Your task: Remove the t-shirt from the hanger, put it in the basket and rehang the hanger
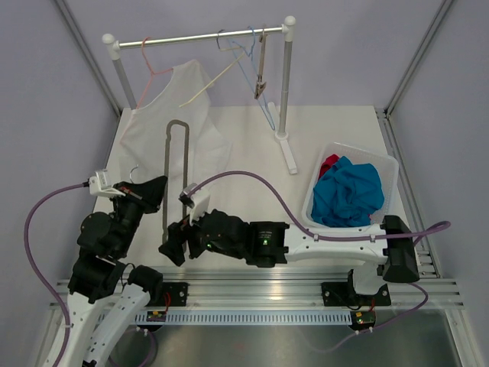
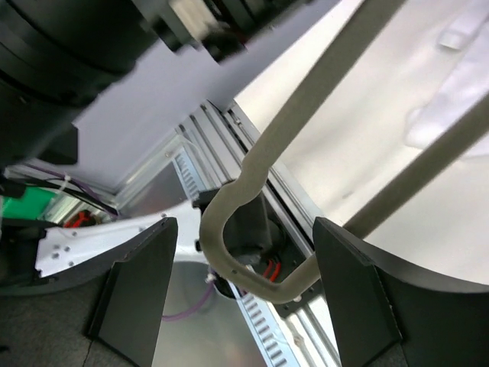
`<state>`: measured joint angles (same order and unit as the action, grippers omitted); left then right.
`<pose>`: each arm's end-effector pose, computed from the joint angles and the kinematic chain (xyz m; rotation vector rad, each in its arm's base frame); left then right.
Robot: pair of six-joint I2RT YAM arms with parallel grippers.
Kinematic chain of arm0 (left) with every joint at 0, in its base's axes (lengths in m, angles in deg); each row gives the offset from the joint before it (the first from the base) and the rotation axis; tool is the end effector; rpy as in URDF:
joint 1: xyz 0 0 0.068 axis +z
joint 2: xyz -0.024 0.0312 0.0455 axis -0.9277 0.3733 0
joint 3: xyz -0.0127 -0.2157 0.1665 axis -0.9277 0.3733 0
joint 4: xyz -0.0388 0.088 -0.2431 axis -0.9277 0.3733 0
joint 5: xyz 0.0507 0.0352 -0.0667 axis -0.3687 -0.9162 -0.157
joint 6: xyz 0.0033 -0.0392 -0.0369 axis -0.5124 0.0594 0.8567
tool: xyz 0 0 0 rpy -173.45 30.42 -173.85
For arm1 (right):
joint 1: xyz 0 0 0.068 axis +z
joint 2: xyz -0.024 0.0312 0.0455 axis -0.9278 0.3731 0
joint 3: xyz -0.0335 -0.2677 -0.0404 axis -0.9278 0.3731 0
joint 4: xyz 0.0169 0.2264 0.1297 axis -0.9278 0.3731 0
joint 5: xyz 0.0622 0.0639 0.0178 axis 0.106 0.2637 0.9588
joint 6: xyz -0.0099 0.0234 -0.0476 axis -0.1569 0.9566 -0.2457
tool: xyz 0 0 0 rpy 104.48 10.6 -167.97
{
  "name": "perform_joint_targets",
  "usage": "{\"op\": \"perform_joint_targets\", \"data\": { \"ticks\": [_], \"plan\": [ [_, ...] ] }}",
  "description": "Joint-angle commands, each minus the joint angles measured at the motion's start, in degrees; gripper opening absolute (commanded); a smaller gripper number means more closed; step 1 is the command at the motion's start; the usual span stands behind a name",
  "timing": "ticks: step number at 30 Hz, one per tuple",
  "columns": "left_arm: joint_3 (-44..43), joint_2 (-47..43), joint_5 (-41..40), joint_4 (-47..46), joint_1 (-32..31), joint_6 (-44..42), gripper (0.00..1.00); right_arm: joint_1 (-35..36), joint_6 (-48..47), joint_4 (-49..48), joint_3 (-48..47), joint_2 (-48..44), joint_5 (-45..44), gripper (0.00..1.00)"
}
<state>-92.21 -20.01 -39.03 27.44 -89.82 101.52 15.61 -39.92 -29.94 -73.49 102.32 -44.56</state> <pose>0.0756 -0.0239 0.3612 -0.3792 1.5043 -0.7440 0.0519 0.3896 0.3574 -0.7162 1.8639 1.1365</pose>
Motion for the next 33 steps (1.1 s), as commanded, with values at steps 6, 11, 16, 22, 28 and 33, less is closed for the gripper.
{"op": "perform_joint_targets", "data": {
  "ticks": [6,11,16,22,28,33],
  "plan": [
    [-0.26,-1.69,13.76,-4.34,-0.24,0.64,0.0,-10.38,9.31,-8.75,14.36,-13.88,1.91,0.66],
    [1.23,-3.01,13.93,-4.25,-0.24,0.38,0.0,-11.54,7.56,-6.92,12.27,-14.33,0.77,0.74],
    [1.32,-2.21,17.53,-4.43,-0.24,2.13,0.0,-14.79,13.0,-12.87,13.66,-11.87,1.65,0.77],
    [0.62,-3.18,22.71,-4.43,-0.24,3.54,0.0,-17.17,19.68,-19.29,14.54,-8.27,1.21,0.55],
    [-0.44,-2.83,28.08,-4.17,-0.24,4.51,0.0,-18.75,27.85,-28.61,18.75,-8.17,2.09,0.0],
    [-2.19,-2.3,33.79,-1.89,-0.24,3.46,0.49,-19.71,33.91,-34.5,23.68,-10.28,0.16,0.0]
  ]
}}
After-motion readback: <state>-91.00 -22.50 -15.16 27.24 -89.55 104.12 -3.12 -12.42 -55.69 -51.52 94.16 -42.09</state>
